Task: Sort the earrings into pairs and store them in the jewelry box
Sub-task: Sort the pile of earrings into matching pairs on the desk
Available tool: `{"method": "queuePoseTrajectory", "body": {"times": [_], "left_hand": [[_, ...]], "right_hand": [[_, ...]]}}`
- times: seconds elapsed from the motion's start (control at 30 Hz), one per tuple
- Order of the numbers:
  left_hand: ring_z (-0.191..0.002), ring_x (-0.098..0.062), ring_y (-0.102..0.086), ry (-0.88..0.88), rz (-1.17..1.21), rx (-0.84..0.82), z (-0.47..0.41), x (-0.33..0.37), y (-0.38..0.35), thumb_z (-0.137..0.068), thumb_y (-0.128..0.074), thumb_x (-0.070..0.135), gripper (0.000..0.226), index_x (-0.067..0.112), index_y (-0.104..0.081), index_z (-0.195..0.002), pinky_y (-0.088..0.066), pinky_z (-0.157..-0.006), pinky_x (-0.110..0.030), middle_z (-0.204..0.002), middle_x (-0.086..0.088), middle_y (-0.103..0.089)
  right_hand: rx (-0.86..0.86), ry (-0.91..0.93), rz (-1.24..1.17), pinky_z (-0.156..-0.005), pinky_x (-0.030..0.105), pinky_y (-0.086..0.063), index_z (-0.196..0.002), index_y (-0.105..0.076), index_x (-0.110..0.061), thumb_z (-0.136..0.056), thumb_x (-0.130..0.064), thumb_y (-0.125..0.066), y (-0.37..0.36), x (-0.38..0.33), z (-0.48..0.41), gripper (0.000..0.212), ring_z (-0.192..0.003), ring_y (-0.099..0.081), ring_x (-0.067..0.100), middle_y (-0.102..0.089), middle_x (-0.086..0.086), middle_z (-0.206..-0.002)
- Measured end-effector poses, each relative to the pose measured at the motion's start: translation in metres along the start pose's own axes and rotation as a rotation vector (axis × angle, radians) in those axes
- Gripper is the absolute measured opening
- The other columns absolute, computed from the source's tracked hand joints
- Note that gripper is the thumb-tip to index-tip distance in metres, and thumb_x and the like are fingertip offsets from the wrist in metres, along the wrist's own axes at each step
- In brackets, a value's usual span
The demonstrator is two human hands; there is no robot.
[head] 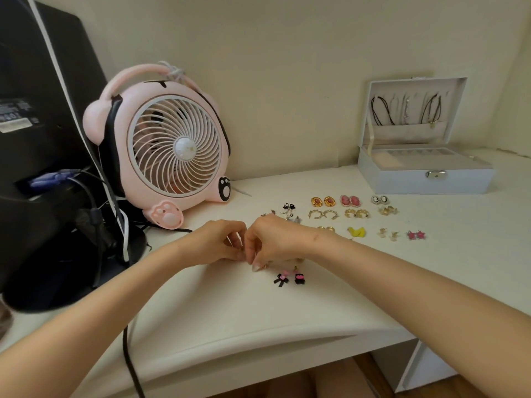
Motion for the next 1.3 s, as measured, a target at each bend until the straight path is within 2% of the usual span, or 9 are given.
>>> {"method": "queuePoseTrajectory", "body": {"times": [0.17, 0.3, 0.4, 0.5, 0.6, 0.73, 0.83, 1.13, 1.3], "left_hand": [[-0.058, 0.001, -0.053, 0.005, 0.045, 0.049, 0.001, -0.005, 0.005, -0.079, -0.066, 0.004, 0.028, 0.028, -0.058, -0.067, -0.045, -0.064, -0.020, -0.069, 0.005, -0.065], [-0.058, 0.001, -0.058, 0.019, 0.114, 0.039, 0.002, -0.006, 0.005, -0.081, -0.065, 0.002, 0.021, 0.022, -0.064, -0.074, -0.044, -0.061, -0.010, -0.064, 0.009, -0.066], [-0.059, -0.001, -0.057, 0.020, 0.109, 0.034, 0.001, -0.004, 0.005, -0.082, -0.064, 0.004, 0.018, 0.020, -0.065, -0.076, -0.044, -0.061, -0.010, -0.067, 0.004, -0.066], [-0.058, -0.001, -0.055, 0.025, 0.106, 0.027, -0.001, -0.003, 0.002, -0.083, -0.063, 0.006, 0.023, 0.025, -0.061, -0.071, -0.043, -0.060, -0.010, -0.068, 0.002, -0.063], [-0.058, -0.002, -0.054, 0.019, 0.112, 0.016, -0.002, -0.002, 0.000, -0.084, -0.064, 0.008, 0.025, 0.028, -0.059, -0.070, -0.042, -0.060, -0.011, -0.068, 0.004, -0.063], [-0.067, -0.011, -0.055, 0.012, 0.121, 0.001, -0.002, -0.002, -0.001, -0.083, -0.066, 0.011, 0.004, 0.014, -0.064, -0.083, -0.048, -0.069, -0.025, -0.072, 0.001, -0.063], [-0.069, -0.012, -0.055, -0.003, 0.109, -0.005, -0.003, 0.000, -0.002, -0.083, -0.066, 0.012, 0.015, 0.024, -0.061, -0.075, -0.048, -0.073, -0.033, -0.074, 0.000, -0.065], [-0.083, -0.028, -0.064, -0.013, 0.121, -0.017, -0.006, 0.000, -0.005, -0.082, -0.065, 0.012, 0.008, 0.011, -0.065, -0.091, -0.053, -0.083, -0.045, -0.087, -0.013, -0.068], [-0.068, -0.013, -0.054, -0.019, 0.081, -0.038, -0.006, 0.001, -0.005, -0.082, -0.063, 0.006, 0.011, 0.016, -0.064, -0.085, -0.047, -0.070, -0.031, -0.075, -0.001, -0.064]], "right_hand": [[-0.025, 0.015, 0.041, -0.052, 0.012, -0.036, -0.092, -0.074, -0.017, -0.080, -0.012, -0.068, 0.003, -0.010, 0.002, 0.014, -0.064, -0.048, 0.003, -0.051, -0.015, -0.065], [0.036, -0.041, -0.039, -0.057, 0.020, -0.048, -0.092, -0.073, -0.013, -0.082, -0.006, -0.059, 0.019, -0.001, 0.001, 0.019, -0.067, -0.060, 0.011, -0.063, -0.002, -0.071], [0.043, -0.079, -0.178, -0.053, 0.016, -0.050, -0.084, -0.072, -0.007, -0.080, -0.008, -0.069, 0.024, 0.007, 0.003, 0.006, -0.058, -0.062, 0.009, -0.067, 0.004, -0.071], [0.079, -0.086, -0.237, -0.047, 0.013, -0.045, -0.072, -0.067, -0.008, -0.076, -0.018, -0.076, 0.024, 0.011, 0.004, 0.014, -0.053, -0.062, 0.007, -0.065, 0.002, -0.063], [0.136, -0.063, -0.276, -0.059, 0.022, -0.056, -0.066, -0.059, -0.010, -0.077, -0.011, -0.074, 0.024, 0.011, 0.002, 0.018, -0.064, -0.069, 0.015, -0.067, 0.006, -0.069], [0.105, -0.034, -0.412, -0.057, 0.019, -0.053, -0.073, -0.066, -0.007, -0.075, 0.002, -0.073, 0.022, 0.010, 0.003, 0.011, -0.057, -0.067, 0.012, -0.068, 0.007, -0.072], [0.070, -0.053, -0.485, -0.056, 0.015, -0.052, -0.078, -0.071, 0.002, -0.072, 0.005, -0.074, 0.024, 0.011, 0.006, 0.008, -0.055, -0.066, 0.010, -0.067, 0.006, -0.067], [0.054, -0.053, -0.443, -0.051, 0.018, -0.051, -0.077, -0.070, -0.004, -0.076, -0.004, -0.074, 0.020, 0.008, 0.007, 0.005, -0.051, -0.063, 0.012, -0.067, 0.010, -0.065], [-0.118, -0.099, -0.278, -0.049, 0.016, -0.047, -0.073, -0.070, -0.009, -0.080, -0.007, -0.071, 0.005, 0.007, 0.004, 0.008, -0.049, -0.060, 0.005, -0.069, -0.001, -0.063]]}}
Point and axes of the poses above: each hand's wrist, its own z-axis away from the middle knuckle, its own y-axis out of the back of the hand, x = y × z, the point moved 7 cm from there along -z, towards the middle knuckle
